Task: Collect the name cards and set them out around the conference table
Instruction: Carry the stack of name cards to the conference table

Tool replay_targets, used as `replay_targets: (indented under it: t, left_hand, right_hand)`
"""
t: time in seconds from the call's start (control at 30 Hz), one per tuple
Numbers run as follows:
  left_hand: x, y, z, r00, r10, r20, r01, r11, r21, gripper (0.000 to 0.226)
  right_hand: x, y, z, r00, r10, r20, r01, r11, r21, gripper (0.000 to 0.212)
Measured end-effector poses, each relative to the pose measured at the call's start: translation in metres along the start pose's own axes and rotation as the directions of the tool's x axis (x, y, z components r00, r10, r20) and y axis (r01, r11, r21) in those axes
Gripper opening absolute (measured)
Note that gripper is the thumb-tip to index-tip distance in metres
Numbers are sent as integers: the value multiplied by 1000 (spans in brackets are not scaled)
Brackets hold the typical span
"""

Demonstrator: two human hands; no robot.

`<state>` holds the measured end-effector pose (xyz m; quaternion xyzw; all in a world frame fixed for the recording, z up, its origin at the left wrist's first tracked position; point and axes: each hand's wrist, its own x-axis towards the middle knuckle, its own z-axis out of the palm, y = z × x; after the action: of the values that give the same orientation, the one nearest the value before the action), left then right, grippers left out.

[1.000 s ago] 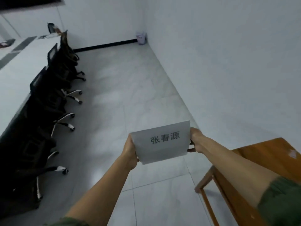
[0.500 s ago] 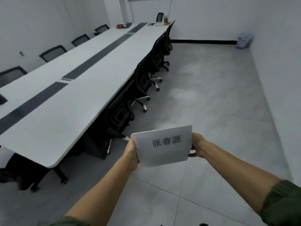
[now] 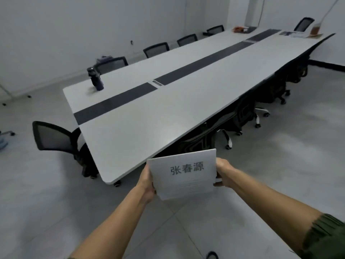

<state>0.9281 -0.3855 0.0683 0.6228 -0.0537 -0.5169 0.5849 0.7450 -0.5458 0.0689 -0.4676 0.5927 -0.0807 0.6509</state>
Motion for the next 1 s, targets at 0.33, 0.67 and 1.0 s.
replay_targets:
  t: [0.33,0.67,1.0]
  left_hand:
    - [73,64,-68,964,19,-266,-75,977,-199,43]
    - [185,128,-158,931,-37,-363,-1,995,-104,41]
    - [271,187,-204,930,-61,-362,22,993,-112,35]
  right_hand:
    - [106,-117,111,974,6,227,52,968,-245,18]
    - [192,-194,225,966,20,256,59,953,-298,12]
    - [255,-253,291,972,26,232,42,958,-283,12]
